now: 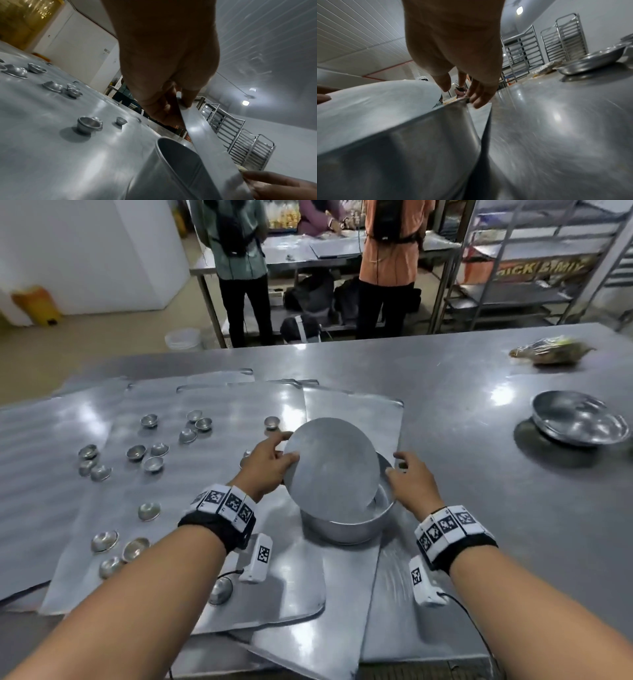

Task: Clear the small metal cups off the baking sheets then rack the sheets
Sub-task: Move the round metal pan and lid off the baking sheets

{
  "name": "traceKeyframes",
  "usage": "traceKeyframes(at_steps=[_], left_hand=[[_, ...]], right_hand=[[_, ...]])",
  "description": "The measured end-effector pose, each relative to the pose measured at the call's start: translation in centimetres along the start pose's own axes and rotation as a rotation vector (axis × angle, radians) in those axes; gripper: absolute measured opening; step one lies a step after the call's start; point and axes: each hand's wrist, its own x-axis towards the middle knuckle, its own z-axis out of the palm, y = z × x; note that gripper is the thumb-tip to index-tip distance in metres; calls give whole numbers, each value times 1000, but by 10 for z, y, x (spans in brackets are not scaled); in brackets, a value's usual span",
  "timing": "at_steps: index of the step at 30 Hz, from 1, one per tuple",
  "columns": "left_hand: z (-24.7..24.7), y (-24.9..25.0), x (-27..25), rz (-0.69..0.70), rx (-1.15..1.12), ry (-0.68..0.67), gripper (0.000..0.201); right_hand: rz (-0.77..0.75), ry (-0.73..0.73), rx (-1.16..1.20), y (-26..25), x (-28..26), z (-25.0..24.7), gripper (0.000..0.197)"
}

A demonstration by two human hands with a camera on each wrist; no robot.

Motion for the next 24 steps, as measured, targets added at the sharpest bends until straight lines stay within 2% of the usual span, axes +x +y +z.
traceKeyframes(at_steps=[4, 8, 10, 14, 17, 19, 22, 24], left_hand=[[29, 0, 1, -57, 74, 55, 34], [46, -7, 10, -84, 250, 32, 42], [51, -7, 14, -82, 361, 15, 39], [53, -11, 26, 3, 738, -99, 30], [53, -18, 33, 69, 1047, -67, 29], [54, -25, 33, 73, 1065, 8, 33], [51, -40, 31, 15, 873, 70, 60], [47, -49, 30, -40, 737, 90, 63]], right_hand=[[46, -97, -29, 21, 1, -1, 44], [67, -127, 20, 33, 6, -1, 42], [75, -143, 44, 35, 7, -2, 42], [91, -174, 65, 37, 7, -2, 36], [107, -191, 130, 40, 6, -2, 35], [116, -183, 161, 42, 7, -2, 33], [115, -183, 163, 48, 7, -1, 31], [105, -179, 164, 52, 9, 1, 23]])
